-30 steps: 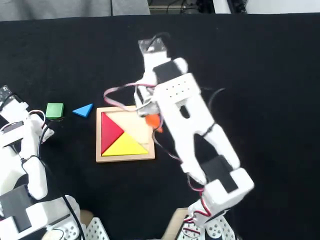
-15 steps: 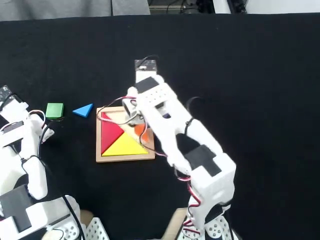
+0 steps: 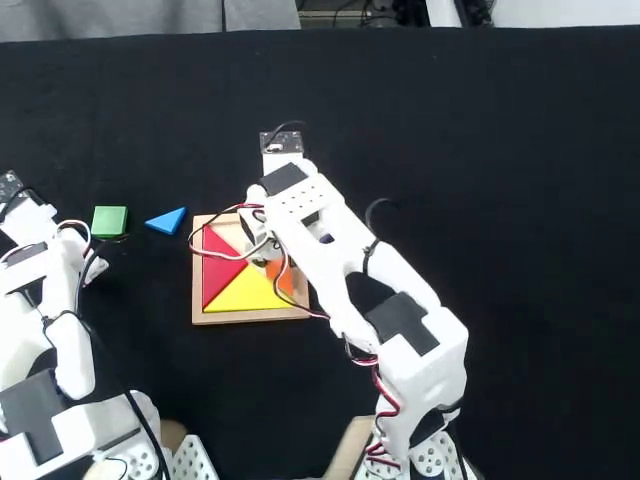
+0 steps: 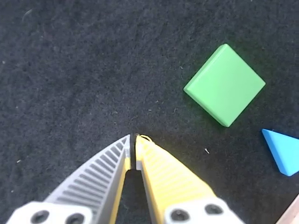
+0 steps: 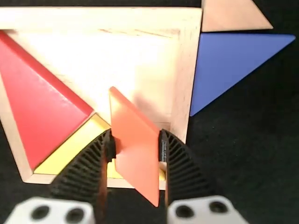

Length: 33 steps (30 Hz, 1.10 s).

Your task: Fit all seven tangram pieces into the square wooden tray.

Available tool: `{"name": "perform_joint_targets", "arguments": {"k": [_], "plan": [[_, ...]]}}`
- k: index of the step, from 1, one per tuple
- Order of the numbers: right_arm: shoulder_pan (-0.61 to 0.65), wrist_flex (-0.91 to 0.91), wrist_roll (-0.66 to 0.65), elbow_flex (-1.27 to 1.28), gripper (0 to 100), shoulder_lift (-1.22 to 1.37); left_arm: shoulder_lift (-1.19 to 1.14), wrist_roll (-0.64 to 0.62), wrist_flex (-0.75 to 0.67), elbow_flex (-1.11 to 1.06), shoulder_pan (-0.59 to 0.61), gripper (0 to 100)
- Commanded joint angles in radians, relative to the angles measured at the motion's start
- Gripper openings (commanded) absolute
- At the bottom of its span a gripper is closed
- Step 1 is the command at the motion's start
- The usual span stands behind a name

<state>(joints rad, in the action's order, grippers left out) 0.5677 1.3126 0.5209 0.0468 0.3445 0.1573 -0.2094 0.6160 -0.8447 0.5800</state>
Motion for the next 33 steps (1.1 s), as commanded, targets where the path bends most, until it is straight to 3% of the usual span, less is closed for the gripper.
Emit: {"name": "perform_joint_targets", "arguments": {"k": [1, 5, 15, 18, 20, 23, 26, 33], "plan": [[0.014, -0.006, -0.034, 0.002, 8.0, -0.012, 0.028, -0.002, -0.017, 0.022, -0.012, 3], [0.025, -0.008, -0.032, 0.041, 18.7, -0.012, 0.028, -0.002, -0.017, 0.022, -0.012, 3], [0.037, -0.005, -0.046, 0.027, 17.7, -0.062, 0.028, -0.002, -0.017, 0.022, -0.012, 3], [-0.003, 0.006, -0.107, 0.038, 17.5, -0.116, 0.028, -0.002, -0.017, 0.021, -0.01, 3], [-0.044, 0.018, -0.172, 0.03, 13.8, -0.15, 0.028, -0.002, -0.017, 0.021, -0.01, 3], [-0.089, -0.031, -0.305, 0.013, 0.3, -0.196, 0.028, -0.002, -0.017, 0.021, -0.01, 3], [-0.091, -0.092, -0.39, 0.03, 2.7, -0.186, 0.028, -0.002, -0.017, 0.019, -0.012, 3], [-0.117, -0.155, -0.391, 0.012, 1.1, 0.013, 0.028, -0.002, -0.017, 0.018, -0.012, 3]]}}
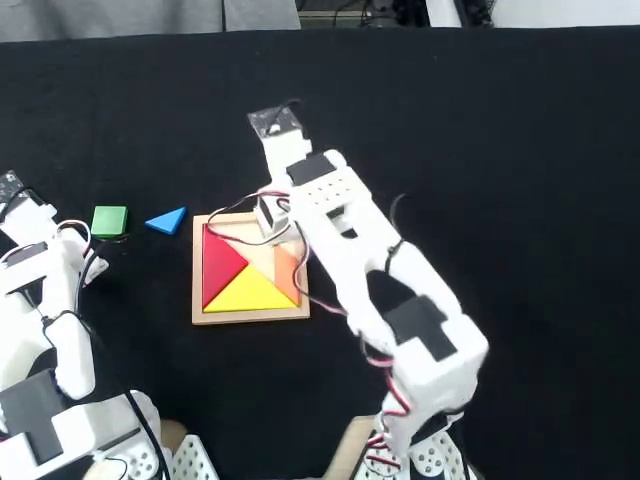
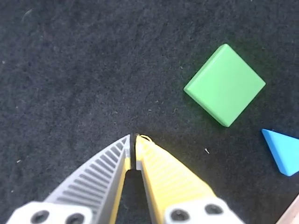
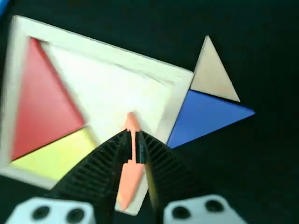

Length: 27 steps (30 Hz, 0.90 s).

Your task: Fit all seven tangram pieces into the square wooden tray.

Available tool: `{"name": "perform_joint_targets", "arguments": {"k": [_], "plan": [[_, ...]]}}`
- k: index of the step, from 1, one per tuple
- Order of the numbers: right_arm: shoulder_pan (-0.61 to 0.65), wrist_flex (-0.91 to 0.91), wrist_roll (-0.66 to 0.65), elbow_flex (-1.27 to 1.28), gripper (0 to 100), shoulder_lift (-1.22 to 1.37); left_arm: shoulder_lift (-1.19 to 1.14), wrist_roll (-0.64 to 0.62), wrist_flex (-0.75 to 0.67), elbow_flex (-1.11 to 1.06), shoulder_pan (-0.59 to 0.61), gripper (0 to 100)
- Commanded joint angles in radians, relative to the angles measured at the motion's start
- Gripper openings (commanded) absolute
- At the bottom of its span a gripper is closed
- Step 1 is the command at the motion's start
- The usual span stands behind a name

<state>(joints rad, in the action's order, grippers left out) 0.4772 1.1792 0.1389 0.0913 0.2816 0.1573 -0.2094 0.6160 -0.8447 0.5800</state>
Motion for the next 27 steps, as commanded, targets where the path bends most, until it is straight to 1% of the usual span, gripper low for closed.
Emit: {"name": "perform_joint_targets", "arguments": {"k": [1, 5, 8, 10, 13, 15, 18, 22, 24, 27], "plan": [[-0.021, -0.011, -0.009, -0.044, 1.1, 0.102, 0.028, -0.002, -0.017, 0.018, -0.012, 3], [0.002, 0.083, -0.009, -0.12, 1.1, 0.173, 0.028, -0.002, -0.017, 0.018, -0.012, 3], [-0.003, 0.17, -0.009, -0.214, 1.1, 0.165, 0.028, -0.002, -0.017, 0.018, -0.012, 3], [-0.021, 0.227, -0.009, -0.28, 1.1, 0.133, 0.028, -0.002, -0.017, 0.018, -0.012, 3], [-0.068, 0.262, -0.009, -0.317, 1.1, 0.077, 0.028, -0.002, -0.017, 0.018, -0.012, 3], [-0.091, 0.272, -0.012, -0.294, 1.1, 0.058, 0.028, -0.002, -0.017, 0.018, -0.012, 3], [-0.092, 0.272, -0.025, -0.203, 1.1, 0.045, 0.028, -0.002, -0.017, 0.018, -0.012, 3], [-0.08, 0.272, -0.15, -0.059, 1.1, 0.028, 0.028, -0.002, -0.017, 0.018, -0.012, 3], [-0.083, 0.265, -0.18, 0.001, 1.1, 0.018, 0.028, -0.002, -0.017, 0.018, -0.012, 3], [-0.057, 0.261, -0.184, 0.058, 1.1, 0.013, 0.028, -0.002, -0.017, 0.019, -0.012, 3]]}}
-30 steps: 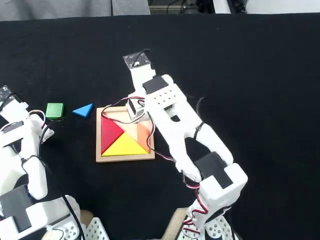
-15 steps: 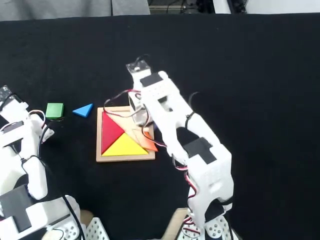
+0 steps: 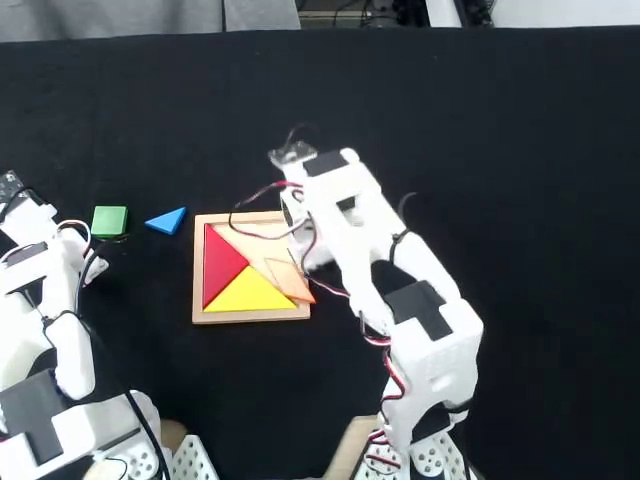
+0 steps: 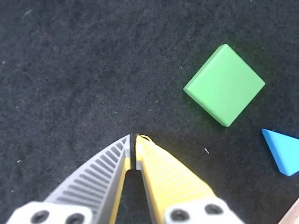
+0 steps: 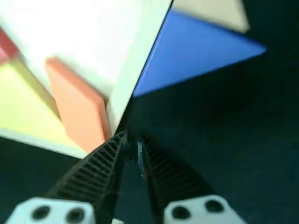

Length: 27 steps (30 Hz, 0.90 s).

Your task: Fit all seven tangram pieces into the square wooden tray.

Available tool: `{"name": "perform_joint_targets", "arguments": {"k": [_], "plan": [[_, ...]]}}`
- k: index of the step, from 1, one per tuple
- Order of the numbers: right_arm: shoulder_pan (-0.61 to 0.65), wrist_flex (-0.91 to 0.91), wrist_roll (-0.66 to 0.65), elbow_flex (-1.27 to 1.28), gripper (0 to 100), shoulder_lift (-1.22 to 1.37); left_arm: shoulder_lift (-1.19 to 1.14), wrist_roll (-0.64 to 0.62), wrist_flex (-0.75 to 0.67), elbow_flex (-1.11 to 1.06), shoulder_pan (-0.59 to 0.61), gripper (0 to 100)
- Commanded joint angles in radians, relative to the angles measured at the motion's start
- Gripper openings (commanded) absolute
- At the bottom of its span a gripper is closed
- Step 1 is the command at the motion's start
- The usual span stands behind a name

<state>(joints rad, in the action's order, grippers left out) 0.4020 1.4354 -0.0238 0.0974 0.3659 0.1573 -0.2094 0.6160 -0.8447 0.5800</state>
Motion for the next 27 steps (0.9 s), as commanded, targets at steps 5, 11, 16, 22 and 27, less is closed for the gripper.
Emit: {"name": "perform_joint_targets", "arguments": {"k": [5, 11, 16, 22, 27], "plan": [[0.124, 0.006, -0.015, 0.054, 1.1, -0.071, 0.028, -0.002, -0.017, 0.019, -0.012, 3], [0.153, -0.018, -0.015, 0.053, 1.1, -0.071, 0.028, -0.002, -0.017, 0.019, -0.012, 3], [0.118, 0.028, -0.015, -0.022, 1.1, -0.113, 0.028, -0.002, -0.017, 0.019, -0.012, 3], [0.121, -0.097, -0.014, -0.107, 1.1, -0.168, 0.028, -0.002, -0.017, 0.019, -0.012, 3], [0.158, -0.233, -0.014, -0.067, 1.1, -0.168, 0.028, -0.008, -0.017, 0.022, -0.004, 3]]}}
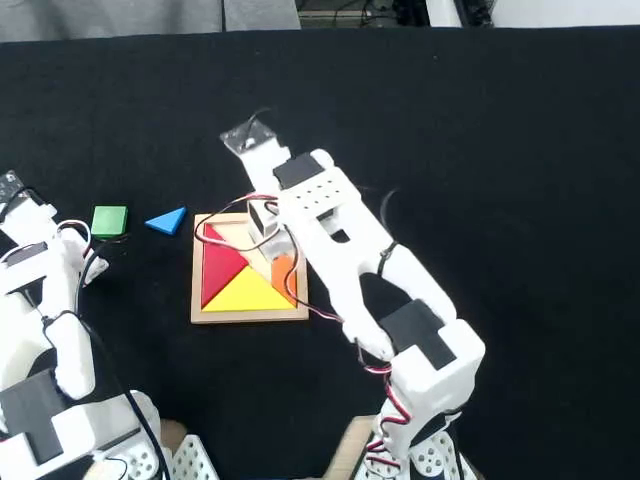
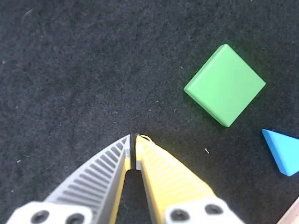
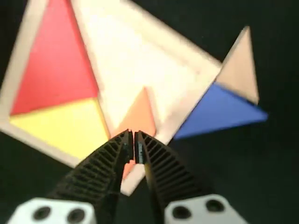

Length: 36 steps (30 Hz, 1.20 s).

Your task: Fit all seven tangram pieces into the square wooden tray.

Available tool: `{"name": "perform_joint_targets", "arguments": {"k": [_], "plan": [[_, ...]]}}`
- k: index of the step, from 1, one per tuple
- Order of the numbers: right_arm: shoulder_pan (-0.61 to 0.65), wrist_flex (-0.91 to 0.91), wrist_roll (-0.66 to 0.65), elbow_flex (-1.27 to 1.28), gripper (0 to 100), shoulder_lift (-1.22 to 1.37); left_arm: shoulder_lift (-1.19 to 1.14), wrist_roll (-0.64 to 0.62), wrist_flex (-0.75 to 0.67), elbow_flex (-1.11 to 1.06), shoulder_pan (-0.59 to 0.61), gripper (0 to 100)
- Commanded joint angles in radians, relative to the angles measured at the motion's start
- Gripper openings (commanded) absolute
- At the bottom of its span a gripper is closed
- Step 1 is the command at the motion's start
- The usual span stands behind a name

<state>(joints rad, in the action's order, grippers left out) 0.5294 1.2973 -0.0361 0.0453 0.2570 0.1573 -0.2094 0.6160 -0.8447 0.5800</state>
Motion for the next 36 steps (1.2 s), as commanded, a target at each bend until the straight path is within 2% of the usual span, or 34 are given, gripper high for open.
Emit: {"name": "perform_joint_targets", "arguments": {"k": [1, 8, 15, 26, 31, 34, 36], "plan": [[0.041, -0.123, -0.002, 0.001, 1.1, -0.059, 0.028, -0.008, -0.017, 0.022, -0.004, 3], [0.049, -0.239, -0.002, 0.068, 1.1, 0.027, 0.037, -0.012, -0.017, 0.025, 0.025, 3], [0.048, -0.166, -0.002, 0.074, 1.1, 0.062, 0.029, -0.19, -0.017, 0.044, 0.074, 3], [0.044, -0.092, -0.003, 0.045, 1.1, 0.005, 0.028, -0.195, -0.018, 0.041, 0.07, 3], [-0.048, -0.074, -0.003, 0.087, 1.1, -0.139, 0.028, -0.193, -0.175, -0.022, 0.062, 3], [-0.144, -0.19, -0.003, 0.179, 1.1, -0.182, 0.034, -0.192, -0.259, -0.064, 0.061, 3], [-0.201, -0.325, -0.003, 0.263, 1.1, -0.183, 0.04, -0.181, -0.255, -0.064, 0.036, 3]]}}
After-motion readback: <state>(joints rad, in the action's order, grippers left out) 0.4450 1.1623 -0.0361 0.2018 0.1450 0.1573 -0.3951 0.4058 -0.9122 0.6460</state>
